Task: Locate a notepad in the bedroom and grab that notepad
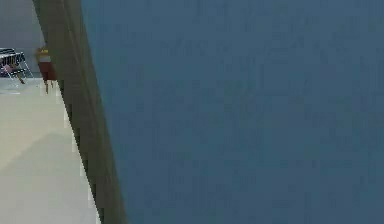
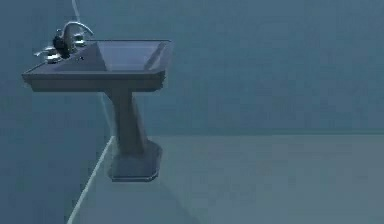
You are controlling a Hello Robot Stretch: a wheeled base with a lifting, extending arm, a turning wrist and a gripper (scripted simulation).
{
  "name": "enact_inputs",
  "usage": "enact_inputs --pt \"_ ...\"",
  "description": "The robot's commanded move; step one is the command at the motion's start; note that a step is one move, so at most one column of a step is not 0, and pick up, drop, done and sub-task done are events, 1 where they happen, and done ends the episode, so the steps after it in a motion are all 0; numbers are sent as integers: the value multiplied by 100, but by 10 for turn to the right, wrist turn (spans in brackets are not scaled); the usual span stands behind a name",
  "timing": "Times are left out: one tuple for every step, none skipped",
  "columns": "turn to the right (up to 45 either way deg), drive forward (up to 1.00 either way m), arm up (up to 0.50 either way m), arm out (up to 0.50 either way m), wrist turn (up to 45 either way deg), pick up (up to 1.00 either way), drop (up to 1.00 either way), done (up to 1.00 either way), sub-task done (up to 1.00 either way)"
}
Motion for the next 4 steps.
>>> enact_inputs --pt "-450 0 0 0 0 0 0 0 0" --pt "-180 0 0 0 0 0 0 0 0" --pt "0 30 0 0 0 0 0 0 0" --pt "-210 0 0 0 0 0 0 0 0"
